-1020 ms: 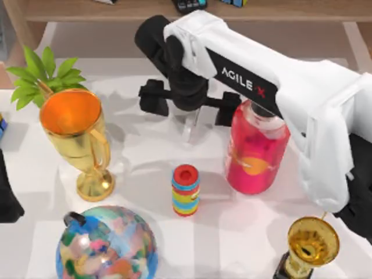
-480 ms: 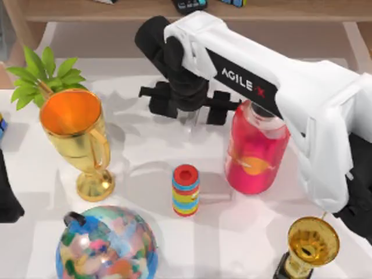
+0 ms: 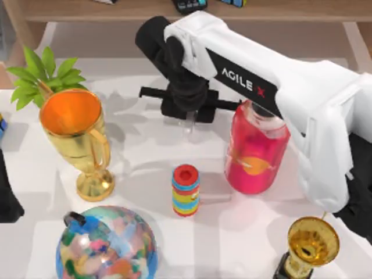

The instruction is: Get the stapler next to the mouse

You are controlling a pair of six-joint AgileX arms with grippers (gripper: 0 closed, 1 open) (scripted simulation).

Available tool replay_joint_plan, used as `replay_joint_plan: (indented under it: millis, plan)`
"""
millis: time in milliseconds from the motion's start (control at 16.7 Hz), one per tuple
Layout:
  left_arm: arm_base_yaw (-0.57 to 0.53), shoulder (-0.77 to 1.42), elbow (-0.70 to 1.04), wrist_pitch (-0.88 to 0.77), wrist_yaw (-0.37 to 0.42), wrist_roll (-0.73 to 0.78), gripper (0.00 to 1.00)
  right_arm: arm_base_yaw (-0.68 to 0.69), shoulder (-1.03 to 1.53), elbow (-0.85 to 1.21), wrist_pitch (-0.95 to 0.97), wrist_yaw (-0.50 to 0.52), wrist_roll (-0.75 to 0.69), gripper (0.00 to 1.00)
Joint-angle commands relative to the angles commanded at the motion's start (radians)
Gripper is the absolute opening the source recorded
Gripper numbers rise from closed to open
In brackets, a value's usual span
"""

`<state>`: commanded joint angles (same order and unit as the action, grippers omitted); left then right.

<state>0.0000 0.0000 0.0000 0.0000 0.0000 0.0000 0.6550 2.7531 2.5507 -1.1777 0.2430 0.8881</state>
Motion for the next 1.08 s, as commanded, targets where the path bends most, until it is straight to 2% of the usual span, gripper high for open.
replay_joint_plan:
  millis: [540,1080]
  plan:
    - [0.0,0.0,0.0,0.0,0.0,0.0,1.0,0.005,0.006,0.016,-0.015,0.001,0.0,0.0]
    - [0.0,0.0,0.0,0.0,0.0,0.0,1.0,0.003,0.063,0.245,-0.183,0.001,0.001,0.0]
